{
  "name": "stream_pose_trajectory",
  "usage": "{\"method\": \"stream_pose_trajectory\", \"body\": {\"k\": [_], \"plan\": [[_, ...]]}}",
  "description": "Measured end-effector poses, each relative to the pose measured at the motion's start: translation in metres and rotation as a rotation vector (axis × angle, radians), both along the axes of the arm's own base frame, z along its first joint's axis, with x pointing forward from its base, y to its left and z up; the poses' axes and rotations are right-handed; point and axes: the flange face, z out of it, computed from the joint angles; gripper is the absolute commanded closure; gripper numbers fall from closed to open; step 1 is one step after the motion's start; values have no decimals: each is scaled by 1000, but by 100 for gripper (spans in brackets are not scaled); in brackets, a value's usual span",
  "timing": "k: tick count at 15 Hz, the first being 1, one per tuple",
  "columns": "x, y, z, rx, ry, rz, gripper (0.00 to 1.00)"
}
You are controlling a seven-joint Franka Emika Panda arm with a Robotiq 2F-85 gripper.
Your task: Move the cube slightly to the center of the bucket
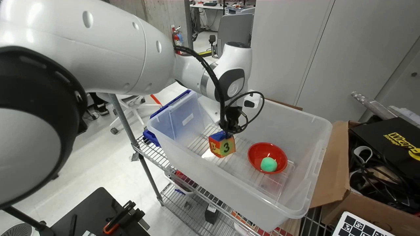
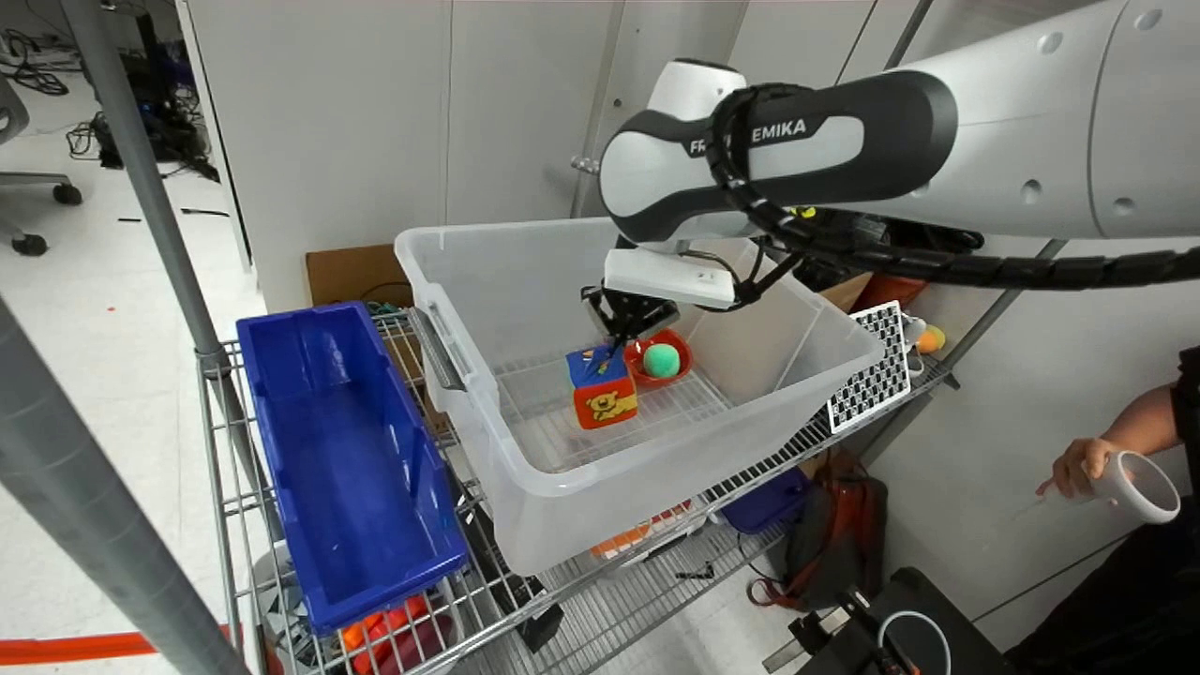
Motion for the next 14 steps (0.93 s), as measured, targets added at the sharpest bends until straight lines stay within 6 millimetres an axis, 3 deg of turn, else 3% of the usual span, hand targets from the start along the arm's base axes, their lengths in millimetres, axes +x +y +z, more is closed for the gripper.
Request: {"method": "stream_pose_trajectory", "body": {"k": [3, 8, 9, 11, 14], "plan": [[-12, -33, -15, -12, 38, -52, 99], [-16, -43, -54, -23, 8, -63, 99], [-15, -44, -59, -25, -6, -64, 73], [-15, -48, -70, -29, -9, -69, 67], [-18, -52, -77, -35, 4, -85, 44]]}}
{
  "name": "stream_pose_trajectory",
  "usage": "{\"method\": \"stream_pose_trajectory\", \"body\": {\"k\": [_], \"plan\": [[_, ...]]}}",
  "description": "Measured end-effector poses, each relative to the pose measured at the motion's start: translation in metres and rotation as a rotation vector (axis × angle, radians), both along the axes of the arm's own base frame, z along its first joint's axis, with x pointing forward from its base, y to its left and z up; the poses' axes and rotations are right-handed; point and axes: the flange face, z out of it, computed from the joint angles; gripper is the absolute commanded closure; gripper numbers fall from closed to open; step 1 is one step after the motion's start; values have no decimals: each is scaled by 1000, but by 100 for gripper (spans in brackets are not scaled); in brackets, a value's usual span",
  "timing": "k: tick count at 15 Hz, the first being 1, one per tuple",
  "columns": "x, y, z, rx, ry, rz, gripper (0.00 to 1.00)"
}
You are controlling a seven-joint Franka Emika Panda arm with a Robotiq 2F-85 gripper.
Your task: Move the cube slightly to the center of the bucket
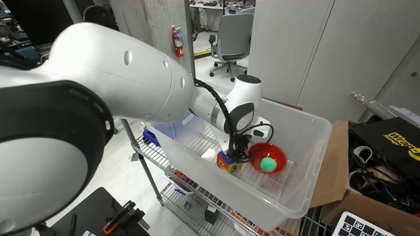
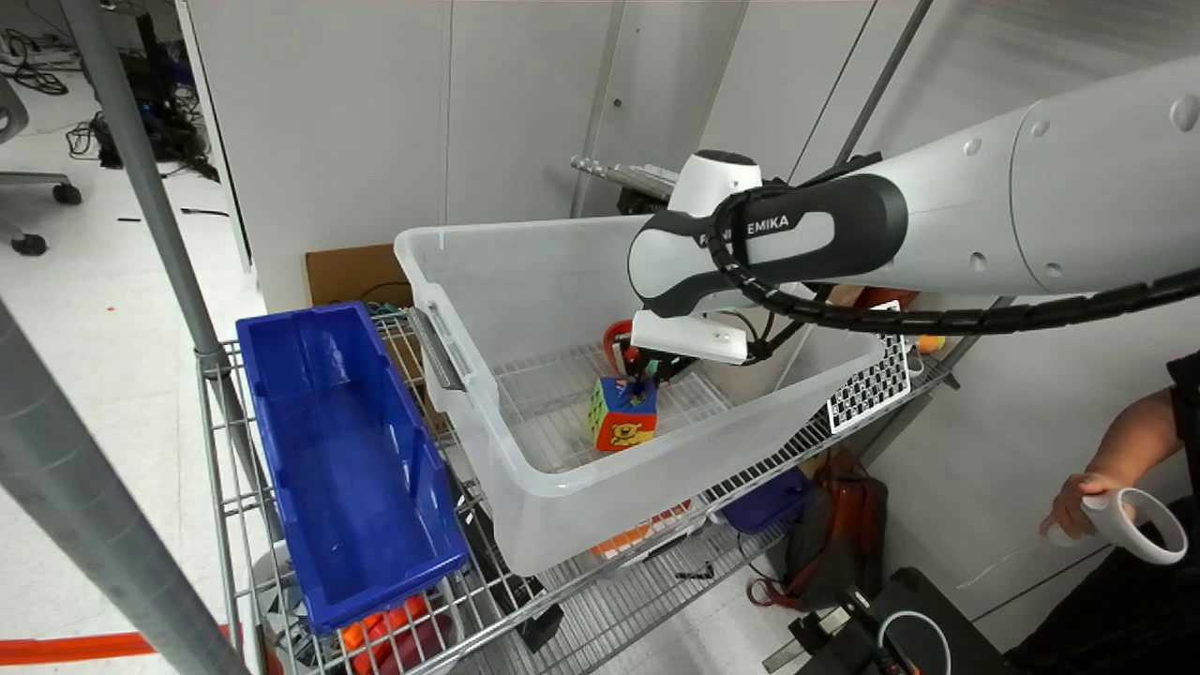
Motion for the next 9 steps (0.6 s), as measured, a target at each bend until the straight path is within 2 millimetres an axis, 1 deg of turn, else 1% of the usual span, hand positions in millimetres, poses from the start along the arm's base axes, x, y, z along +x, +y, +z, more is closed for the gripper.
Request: {"method": "stream_pose_trajectory", "body": {"k": [2, 4, 6, 8, 9], "plan": [[-4, 1, -3, -8, 24, -19, 29], [-12, 1, -5, -44, 65, -42, 14], [-23, 5, 3, -81, 106, -51, 1], [-34, 16, 24, -95, 128, -33, 0], [-38, 24, 40, -95, 120, -20, 0]]}}
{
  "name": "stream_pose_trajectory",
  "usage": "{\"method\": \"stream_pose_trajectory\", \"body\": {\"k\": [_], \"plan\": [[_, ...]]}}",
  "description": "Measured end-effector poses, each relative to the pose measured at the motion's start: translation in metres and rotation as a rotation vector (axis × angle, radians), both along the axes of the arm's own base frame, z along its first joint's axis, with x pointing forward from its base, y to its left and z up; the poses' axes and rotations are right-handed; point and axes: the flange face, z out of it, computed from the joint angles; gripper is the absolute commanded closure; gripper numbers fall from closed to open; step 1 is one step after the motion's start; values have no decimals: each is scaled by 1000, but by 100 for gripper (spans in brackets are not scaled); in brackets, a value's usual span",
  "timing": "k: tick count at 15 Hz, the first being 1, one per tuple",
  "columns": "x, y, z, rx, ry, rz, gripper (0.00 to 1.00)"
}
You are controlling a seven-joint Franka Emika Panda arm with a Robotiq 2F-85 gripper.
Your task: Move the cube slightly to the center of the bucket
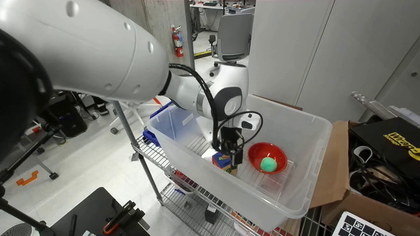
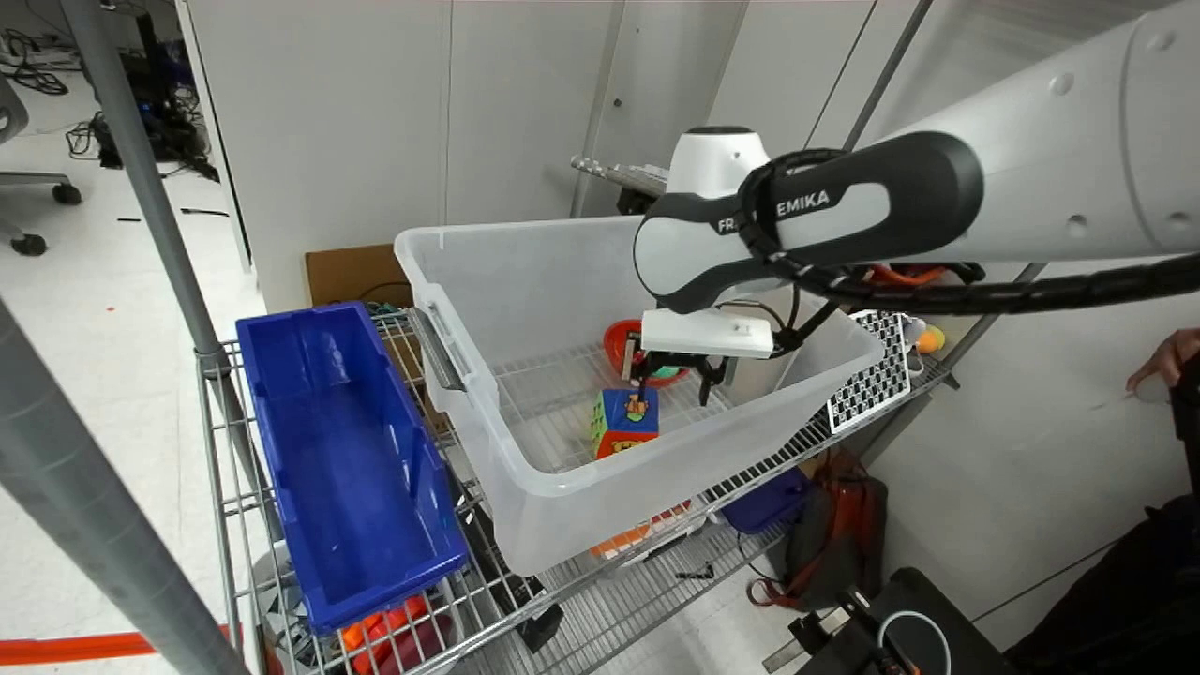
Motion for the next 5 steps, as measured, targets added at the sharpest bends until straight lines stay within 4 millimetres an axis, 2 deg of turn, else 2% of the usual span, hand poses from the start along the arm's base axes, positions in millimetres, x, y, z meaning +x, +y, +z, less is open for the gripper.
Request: {"method": "stream_pose_trajectory", "body": {"k": [5], "plan": [[-15, 41, 103, 31, -109, 69, 0]]}}
